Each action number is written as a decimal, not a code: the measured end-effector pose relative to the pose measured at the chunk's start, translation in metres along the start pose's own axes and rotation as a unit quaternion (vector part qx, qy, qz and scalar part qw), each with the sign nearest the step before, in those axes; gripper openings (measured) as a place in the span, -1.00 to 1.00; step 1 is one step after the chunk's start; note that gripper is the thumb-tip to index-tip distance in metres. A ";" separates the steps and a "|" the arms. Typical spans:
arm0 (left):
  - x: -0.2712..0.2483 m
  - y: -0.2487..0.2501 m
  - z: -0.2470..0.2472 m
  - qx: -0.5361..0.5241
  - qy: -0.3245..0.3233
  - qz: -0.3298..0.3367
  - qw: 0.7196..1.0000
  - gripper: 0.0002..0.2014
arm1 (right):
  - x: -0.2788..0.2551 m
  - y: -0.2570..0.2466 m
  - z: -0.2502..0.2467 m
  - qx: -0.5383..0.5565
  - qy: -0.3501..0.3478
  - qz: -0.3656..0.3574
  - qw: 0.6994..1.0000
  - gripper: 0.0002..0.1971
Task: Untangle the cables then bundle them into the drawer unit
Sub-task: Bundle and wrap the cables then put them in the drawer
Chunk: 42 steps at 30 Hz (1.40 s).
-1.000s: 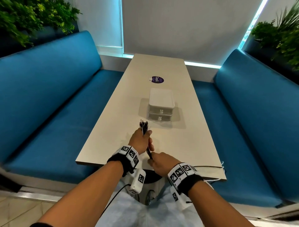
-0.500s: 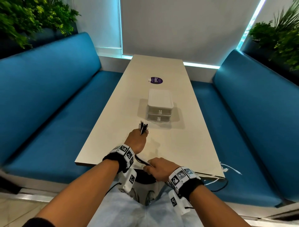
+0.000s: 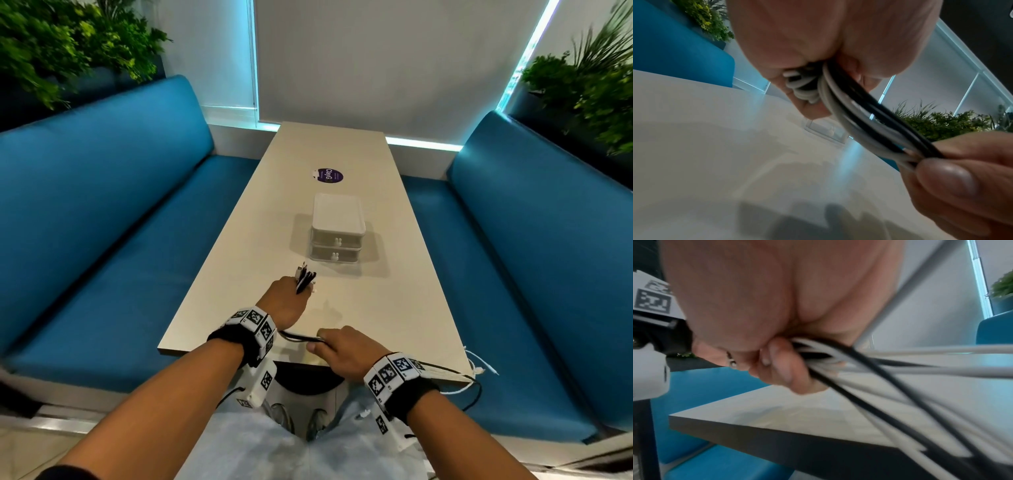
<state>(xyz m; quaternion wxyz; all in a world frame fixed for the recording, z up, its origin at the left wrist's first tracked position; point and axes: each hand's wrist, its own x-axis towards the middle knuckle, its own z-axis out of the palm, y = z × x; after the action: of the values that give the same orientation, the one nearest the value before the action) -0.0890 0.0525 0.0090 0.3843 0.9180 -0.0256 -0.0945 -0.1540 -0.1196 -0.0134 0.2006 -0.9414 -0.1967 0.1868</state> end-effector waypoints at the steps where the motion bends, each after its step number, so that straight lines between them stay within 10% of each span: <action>1: 0.000 -0.003 -0.002 0.016 -0.003 0.001 1.000 -0.58 | -0.001 0.005 -0.002 -0.001 -0.009 0.007 1.000 -0.60; 14: -0.030 0.002 0.005 0.165 -0.203 0.069 0.963 -0.45 | 0.006 0.030 -0.008 0.030 -0.004 0.037 0.999 -0.66; 18: -0.029 0.007 0.004 0.280 -0.187 0.101 0.936 -0.73 | 0.008 0.029 -0.012 0.068 0.020 0.039 0.997 -0.66; 28: -0.023 0.016 -0.007 0.176 -0.211 0.096 0.957 -0.87 | 0.008 0.021 -0.027 0.132 0.081 0.017 0.988 -0.59; 33: -0.014 0.021 -0.023 0.154 -0.159 0.138 0.965 -0.73 | 0.004 0.014 -0.030 0.248 0.080 0.027 0.965 -0.69; 42: 0.016 -0.005 -0.051 -0.059 -0.005 0.004 0.998 -0.72 | -0.019 0.030 0.024 0.265 0.080 0.057 0.959 -0.67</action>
<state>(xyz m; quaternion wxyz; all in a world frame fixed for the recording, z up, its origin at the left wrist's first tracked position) -0.0633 0.0898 0.0379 0.4385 0.8929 -0.0257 -0.0989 -0.1715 -0.1461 -0.0425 0.4472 -0.8758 -0.0694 0.1680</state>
